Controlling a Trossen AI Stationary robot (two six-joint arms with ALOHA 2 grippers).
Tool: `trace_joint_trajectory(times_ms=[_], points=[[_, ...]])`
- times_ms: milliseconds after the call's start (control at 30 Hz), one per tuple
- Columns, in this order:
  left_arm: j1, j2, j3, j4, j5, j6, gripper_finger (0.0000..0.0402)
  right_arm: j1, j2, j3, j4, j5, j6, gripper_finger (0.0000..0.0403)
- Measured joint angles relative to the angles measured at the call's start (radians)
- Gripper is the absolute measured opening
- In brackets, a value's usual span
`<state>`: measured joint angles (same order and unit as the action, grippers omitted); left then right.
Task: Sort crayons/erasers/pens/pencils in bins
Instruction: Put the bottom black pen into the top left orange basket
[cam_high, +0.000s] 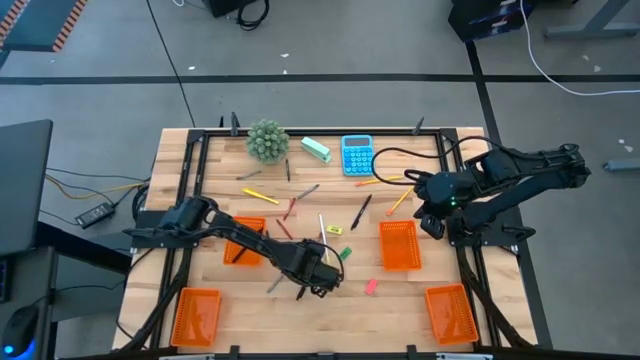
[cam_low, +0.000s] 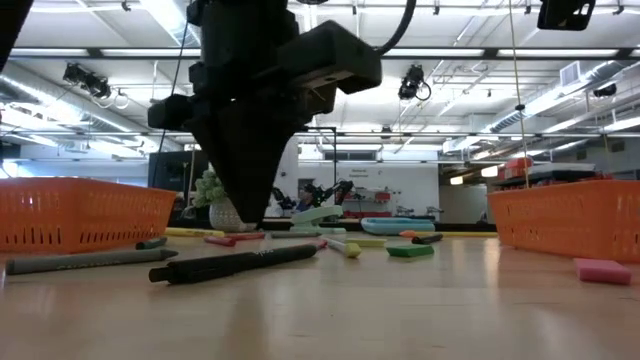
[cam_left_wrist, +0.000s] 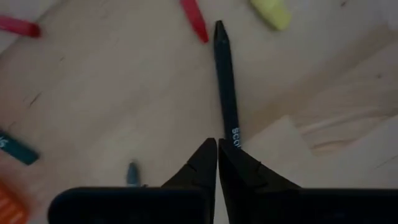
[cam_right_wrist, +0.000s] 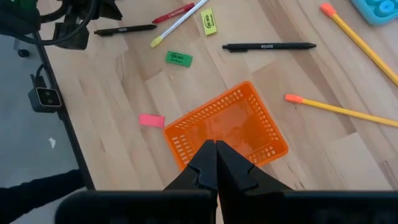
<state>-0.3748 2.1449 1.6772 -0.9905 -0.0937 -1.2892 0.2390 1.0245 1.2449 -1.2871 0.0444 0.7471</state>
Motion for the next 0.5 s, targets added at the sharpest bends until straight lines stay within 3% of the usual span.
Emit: trace_joint_trajectory(times_ms=[133,500], points=[[-0.008,0.027,-0.001,-0.055,0.002,-0.009,0.0027,0.0,0.0,0.0,0.0,0.0,0.002,0.0006],[-0.038,0.03,0.032,0.007,-0.018,-0.079,0.0028,0.0,0.0,0.0,-0.004,0.0,0.001,0.0006]])
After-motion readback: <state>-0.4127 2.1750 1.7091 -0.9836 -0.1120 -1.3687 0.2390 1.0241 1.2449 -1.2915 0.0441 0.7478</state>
